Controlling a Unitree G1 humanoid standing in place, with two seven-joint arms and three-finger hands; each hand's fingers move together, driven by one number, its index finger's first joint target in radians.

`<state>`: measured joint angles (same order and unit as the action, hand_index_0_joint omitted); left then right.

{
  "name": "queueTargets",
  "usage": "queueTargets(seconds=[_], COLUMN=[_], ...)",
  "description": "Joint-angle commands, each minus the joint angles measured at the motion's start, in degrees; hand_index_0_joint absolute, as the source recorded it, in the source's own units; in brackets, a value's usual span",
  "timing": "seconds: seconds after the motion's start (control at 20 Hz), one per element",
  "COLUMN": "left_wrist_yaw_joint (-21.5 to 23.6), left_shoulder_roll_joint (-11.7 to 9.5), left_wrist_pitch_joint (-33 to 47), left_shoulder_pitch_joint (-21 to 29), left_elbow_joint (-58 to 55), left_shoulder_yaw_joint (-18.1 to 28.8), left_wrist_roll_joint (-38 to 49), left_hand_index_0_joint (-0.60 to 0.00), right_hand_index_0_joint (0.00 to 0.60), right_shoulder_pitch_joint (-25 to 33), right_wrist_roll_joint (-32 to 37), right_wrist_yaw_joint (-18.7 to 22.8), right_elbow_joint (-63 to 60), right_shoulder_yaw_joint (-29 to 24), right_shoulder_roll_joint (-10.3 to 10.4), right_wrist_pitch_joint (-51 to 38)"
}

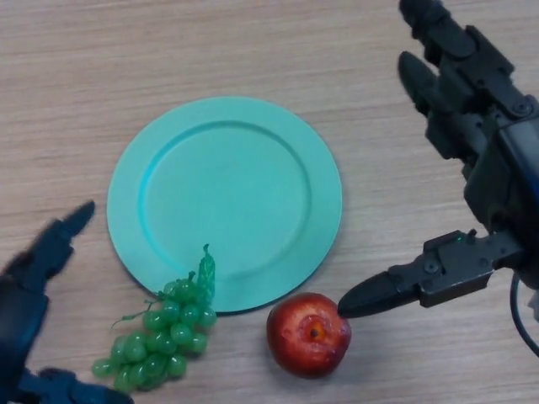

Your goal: Pick up the green grapes and place it on the plate

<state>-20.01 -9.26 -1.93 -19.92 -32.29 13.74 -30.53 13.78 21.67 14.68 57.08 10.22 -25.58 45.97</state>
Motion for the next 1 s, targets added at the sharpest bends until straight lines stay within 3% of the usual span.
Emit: queueTargets(seconds=[0.05, 0.25, 0.4, 0.5, 0.55, 0.6, 0.65, 0.85, 1.0], left_wrist_yaw_joint=[6.4, 9.4, 7.1, 7.0, 6.9, 7.1, 8.1, 11.4, 12.0], left_shoulder_roll_joint=[-1.6, -1.6, -1.6, -1.6, -1.6, -1.6, -1.6, -2.1, -1.9], left_wrist_pitch_joint=[7.7, 8.6, 9.8, 10.6, 11.4, 12.1, 13.8, 17.3, 16.0], left_shoulder_pitch_joint=[-1.1, -2.1, -5.1, -5.6, -5.9, -5.9, -5.4, -3.3, -2.8], left_elbow_joint=[0.1, 2.9, 1.5, 1.6, 2.0, 2.5, 4.1, 9.4, 10.3], left_shoulder_yaw_joint=[0.5, -3.5, -5.0, -5.1, -5.0, -4.9, -5.2, -6.6, -7.7], left_wrist_roll_joint=[-3.1, -7.0, -6.7, -7.4, -7.9, -8.2, -9.3, -14.4, -13.0], left_hand_index_0_joint=[0.000, 0.000, 0.000, -0.199, -0.349, -0.449, -0.592, -0.600, -0.600], right_hand_index_0_joint=[0.000, 0.000, 0.000, 0.000, 0.000, 0.000, 0.000, 0.000, 0.000], right_shoulder_pitch_joint=[1.6, 1.4, 0.8, 0.6, 0.4, 0.2, -0.3, -0.4, -0.6], right_wrist_roll_joint=[-3.5, -4.3, -4.0, -3.8, -3.5, -3.1, -2.1, -0.4, -0.2], right_wrist_yaw_joint=[-0.9, -1.7, -2.0, -1.9, -1.8, -1.5, -0.6, 1.0, 1.7], right_elbow_joint=[2.9, 2.9, 2.9, 2.9, 2.9, 2.9, 2.9, 2.9, 2.9], right_shoulder_yaw_joint=[-2.0, -2.0, -2.4, -2.6, -2.8, -2.9, -3.2, -3.1, -2.8], right_shoulder_roll_joint=[0.4, 1.1, 1.1, 1.0, 0.8, 0.6, -0.2, -1.8, -2.4], right_wrist_pitch_joint=[-5.0, -4.9, -5.4, -5.8, -6.0, -6.2, -6.9, -8.3, -8.6])
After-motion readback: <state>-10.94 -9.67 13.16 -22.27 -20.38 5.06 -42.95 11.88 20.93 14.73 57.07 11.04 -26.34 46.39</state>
